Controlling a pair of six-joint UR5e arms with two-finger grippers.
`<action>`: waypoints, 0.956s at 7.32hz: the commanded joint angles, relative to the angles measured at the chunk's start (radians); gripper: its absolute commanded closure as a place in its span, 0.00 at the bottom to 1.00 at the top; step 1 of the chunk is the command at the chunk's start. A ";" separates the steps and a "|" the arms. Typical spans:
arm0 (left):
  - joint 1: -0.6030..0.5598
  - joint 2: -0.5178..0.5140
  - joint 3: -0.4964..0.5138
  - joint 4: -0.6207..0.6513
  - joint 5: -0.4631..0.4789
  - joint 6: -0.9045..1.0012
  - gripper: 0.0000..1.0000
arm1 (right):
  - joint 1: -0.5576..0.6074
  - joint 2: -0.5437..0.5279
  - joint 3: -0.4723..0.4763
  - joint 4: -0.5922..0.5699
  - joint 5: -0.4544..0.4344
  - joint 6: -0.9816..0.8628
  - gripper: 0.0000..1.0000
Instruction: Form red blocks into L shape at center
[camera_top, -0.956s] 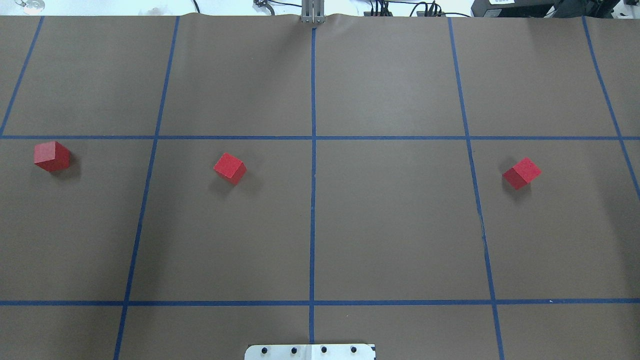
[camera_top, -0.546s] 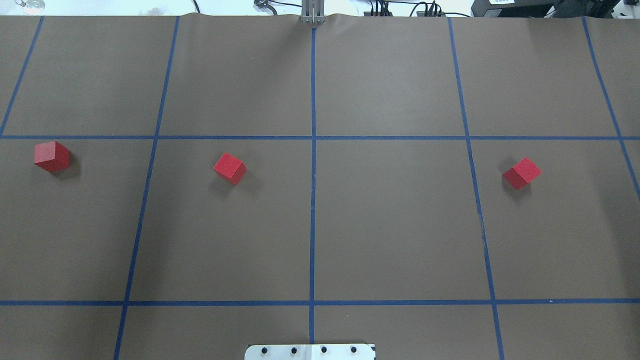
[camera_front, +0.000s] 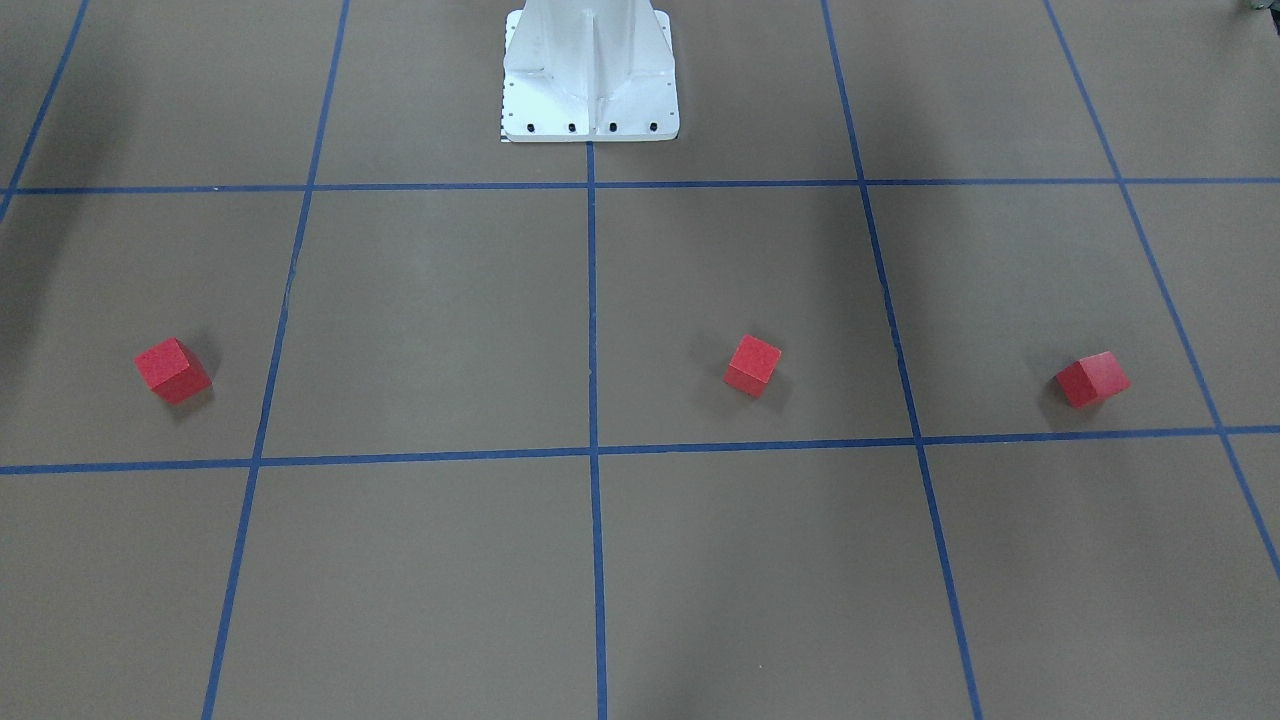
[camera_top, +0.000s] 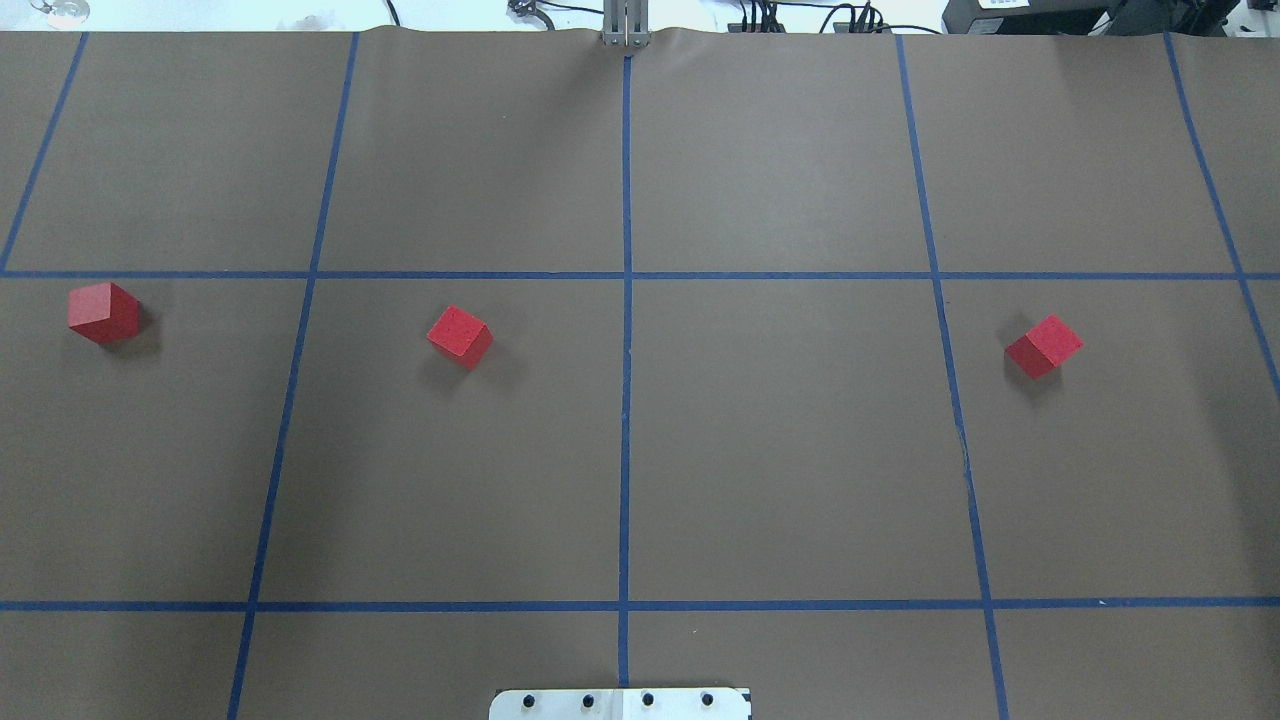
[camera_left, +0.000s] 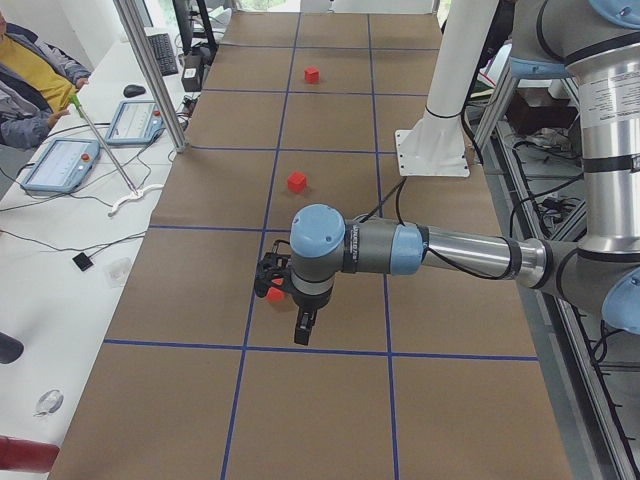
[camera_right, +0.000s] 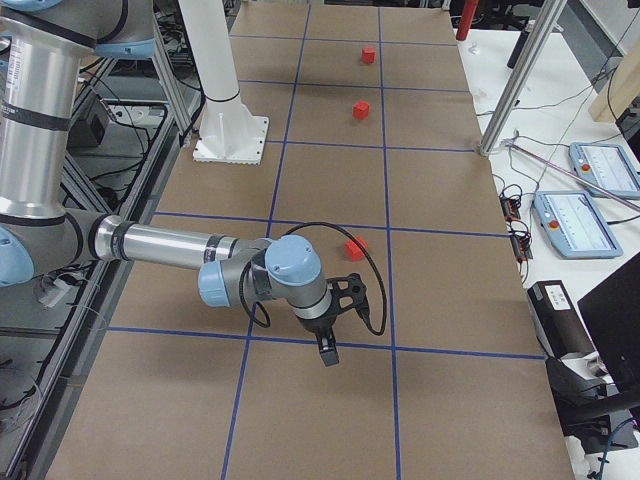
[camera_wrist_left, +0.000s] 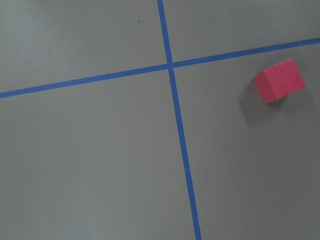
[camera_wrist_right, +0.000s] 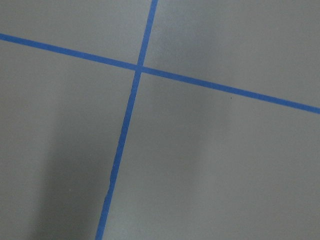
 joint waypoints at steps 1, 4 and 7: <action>-0.003 -0.056 0.024 -0.168 0.034 -0.003 0.00 | 0.001 0.022 -0.001 0.059 0.043 0.046 0.01; -0.003 -0.079 0.020 -0.207 0.025 0.002 0.00 | -0.028 0.045 0.002 0.135 0.124 0.088 0.01; 0.008 -0.067 0.063 -0.310 0.025 0.003 0.00 | -0.216 0.143 0.008 0.182 0.162 0.271 0.01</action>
